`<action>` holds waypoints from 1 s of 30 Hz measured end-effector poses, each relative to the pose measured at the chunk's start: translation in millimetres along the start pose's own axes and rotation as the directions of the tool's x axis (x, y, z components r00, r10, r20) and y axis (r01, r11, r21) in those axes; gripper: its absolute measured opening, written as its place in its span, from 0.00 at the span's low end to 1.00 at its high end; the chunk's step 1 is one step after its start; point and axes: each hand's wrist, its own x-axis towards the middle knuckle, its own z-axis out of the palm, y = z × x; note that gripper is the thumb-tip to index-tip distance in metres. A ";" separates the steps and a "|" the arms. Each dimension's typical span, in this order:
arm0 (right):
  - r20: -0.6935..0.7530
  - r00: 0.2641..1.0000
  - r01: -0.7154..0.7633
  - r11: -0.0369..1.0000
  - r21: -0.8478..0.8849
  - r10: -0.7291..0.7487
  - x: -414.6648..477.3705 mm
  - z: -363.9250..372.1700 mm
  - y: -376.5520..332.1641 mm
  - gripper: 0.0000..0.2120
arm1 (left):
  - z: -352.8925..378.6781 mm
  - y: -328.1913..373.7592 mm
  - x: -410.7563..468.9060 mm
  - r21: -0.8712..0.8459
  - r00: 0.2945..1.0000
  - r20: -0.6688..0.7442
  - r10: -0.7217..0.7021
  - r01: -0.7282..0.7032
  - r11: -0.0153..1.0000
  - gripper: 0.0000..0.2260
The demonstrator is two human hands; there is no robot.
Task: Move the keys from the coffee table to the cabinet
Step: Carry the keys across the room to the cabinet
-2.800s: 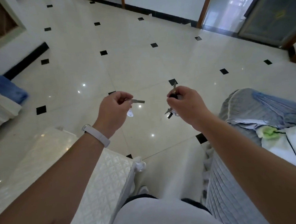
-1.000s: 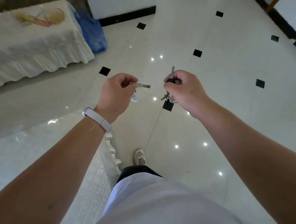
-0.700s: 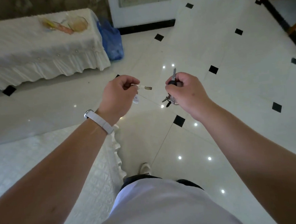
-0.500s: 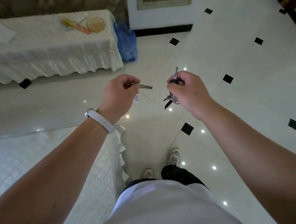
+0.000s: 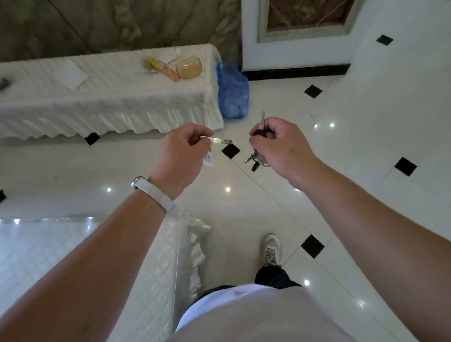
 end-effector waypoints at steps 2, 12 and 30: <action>0.025 1.000 0.012 1.000 -0.005 -0.012 26.2 -13.3 -3.4 0.02 | 8.8 9.9 18.1 0.000 1.000 -0.029 -0.008 0.008 1.000 0.10; 0.124 0.990 0.069 0.997 -0.044 -0.063 117.7 -31.2 -30.0 0.06 | 13.9 30.7 86.4 -0.024 0.992 -0.117 -0.051 0.049 0.999 0.10; 0.107 0.994 0.014 0.967 -0.255 0.014 371.6 67.9 -86.4 0.05 | -49.9 -17.6 353.7 -0.104 0.989 -0.097 -0.112 0.101 0.989 0.08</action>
